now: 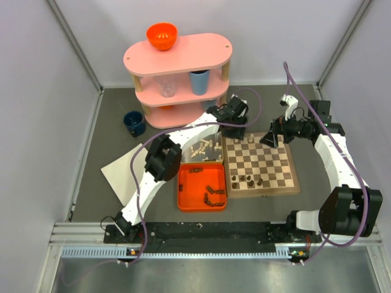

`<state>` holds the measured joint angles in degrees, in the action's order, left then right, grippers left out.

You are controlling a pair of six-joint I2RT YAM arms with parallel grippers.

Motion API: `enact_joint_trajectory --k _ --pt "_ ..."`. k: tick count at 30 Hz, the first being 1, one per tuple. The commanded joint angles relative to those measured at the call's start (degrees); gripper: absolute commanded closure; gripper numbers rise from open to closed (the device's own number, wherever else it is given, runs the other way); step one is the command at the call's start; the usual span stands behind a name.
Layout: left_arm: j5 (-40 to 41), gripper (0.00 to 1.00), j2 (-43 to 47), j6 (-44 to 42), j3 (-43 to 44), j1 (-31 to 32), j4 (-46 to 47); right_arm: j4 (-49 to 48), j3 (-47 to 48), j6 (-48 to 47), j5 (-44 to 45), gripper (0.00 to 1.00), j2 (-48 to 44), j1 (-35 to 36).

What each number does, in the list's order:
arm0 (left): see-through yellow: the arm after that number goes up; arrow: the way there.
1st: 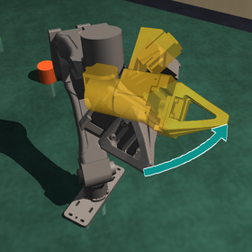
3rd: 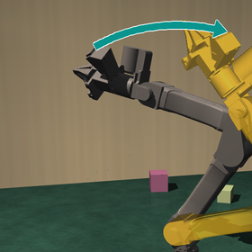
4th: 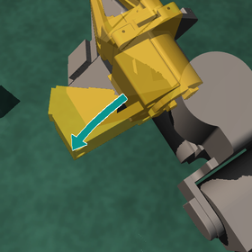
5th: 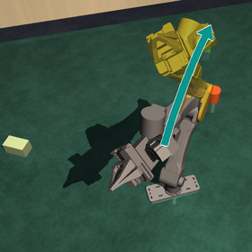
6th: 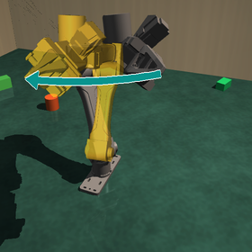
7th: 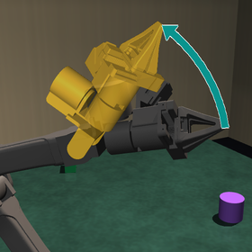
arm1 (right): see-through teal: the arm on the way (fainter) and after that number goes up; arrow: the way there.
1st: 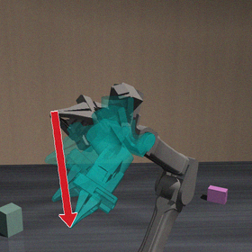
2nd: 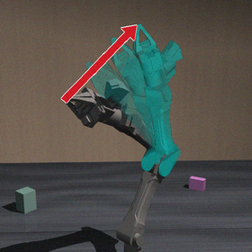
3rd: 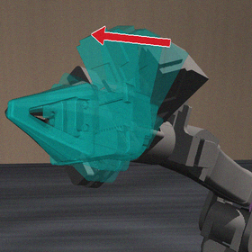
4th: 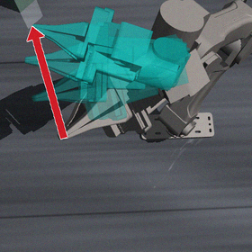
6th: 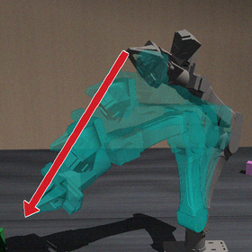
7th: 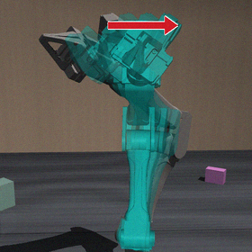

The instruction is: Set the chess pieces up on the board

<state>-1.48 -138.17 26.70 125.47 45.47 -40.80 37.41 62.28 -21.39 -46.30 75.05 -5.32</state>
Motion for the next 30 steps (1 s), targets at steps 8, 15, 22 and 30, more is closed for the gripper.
enact_joint_trajectory --k 8,15,22,30 --pt "0.9 0.4 14.3 -4.3 -5.4 -0.7 6.2 -1.6 0.6 -0.8 -0.6 0.01 -1.2 -0.3" --pt "0.9 0.34 26.1 -7.4 -18.1 -0.7 15.3 -1.7 0.4 -1.6 -2.0 0.01 -1.9 -0.3" --pt "4.6 0.23 43.0 -11.4 -38.8 -1.0 25.2 -1.6 0.1 -2.6 -3.1 0.01 -2.4 -0.3" --pt "4.6 0.2 52.2 -10.2 -51.8 -5.3 26.2 -1.6 -0.3 -3.9 -4.8 0.01 -2.5 -0.3"
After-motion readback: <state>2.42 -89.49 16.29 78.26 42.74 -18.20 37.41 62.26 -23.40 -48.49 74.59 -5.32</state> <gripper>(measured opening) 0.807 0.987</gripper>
